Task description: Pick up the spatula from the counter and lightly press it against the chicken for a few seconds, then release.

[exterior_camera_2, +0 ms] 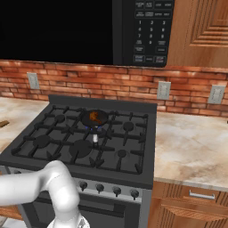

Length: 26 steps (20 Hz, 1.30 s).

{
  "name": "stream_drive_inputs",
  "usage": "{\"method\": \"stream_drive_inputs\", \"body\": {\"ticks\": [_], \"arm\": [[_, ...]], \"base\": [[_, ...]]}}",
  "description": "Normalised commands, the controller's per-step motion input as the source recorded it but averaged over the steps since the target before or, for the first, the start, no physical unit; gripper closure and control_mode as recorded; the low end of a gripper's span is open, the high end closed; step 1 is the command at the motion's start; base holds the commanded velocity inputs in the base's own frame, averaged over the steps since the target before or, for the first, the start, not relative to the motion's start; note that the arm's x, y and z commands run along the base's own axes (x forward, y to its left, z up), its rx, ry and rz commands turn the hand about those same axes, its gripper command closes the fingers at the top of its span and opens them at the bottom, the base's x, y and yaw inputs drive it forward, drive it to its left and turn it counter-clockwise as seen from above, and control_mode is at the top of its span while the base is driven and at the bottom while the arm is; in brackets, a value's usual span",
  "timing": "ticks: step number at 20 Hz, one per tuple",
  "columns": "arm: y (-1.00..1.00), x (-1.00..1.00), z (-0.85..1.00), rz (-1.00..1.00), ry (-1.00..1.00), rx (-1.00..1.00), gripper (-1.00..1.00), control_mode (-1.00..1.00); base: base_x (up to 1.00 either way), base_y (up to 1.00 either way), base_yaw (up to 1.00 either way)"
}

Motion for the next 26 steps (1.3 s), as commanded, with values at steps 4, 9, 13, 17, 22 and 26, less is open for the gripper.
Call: {"method": "stream_drive_inputs", "body": {"ticks": [4, 9, 13, 17, 22, 26], "arm": [[0.09, 0.09, -0.11, -0.02, 0.07, 0.00, -1.00, -1.00], [0.14, 0.10, -0.17, -0.02, 0.04, -0.03, -1.00, -1.00], [0.16, 0.09, -0.16, -0.02, 0.02, -0.04, -1.00, -1.00], [0.15, 0.11, -0.08, -0.02, 0.01, -0.05, -1.00, -1.00], [0.08, 0.14, -0.03, -0.02, 0.03, -0.03, -1.00, -1.00], [0.07, 0.16, -0.09, -0.02, 0.04, -0.02, -1.00, -1.00]], "base": [[0.00, 0.00, 0.00], [0.00, 0.00, 0.00], [0.00, 0.00, 0.00], [0.00, 0.00, 0.00], [0.00, 0.00, 0.00], [0.00, 0.00, 0.00]]}}
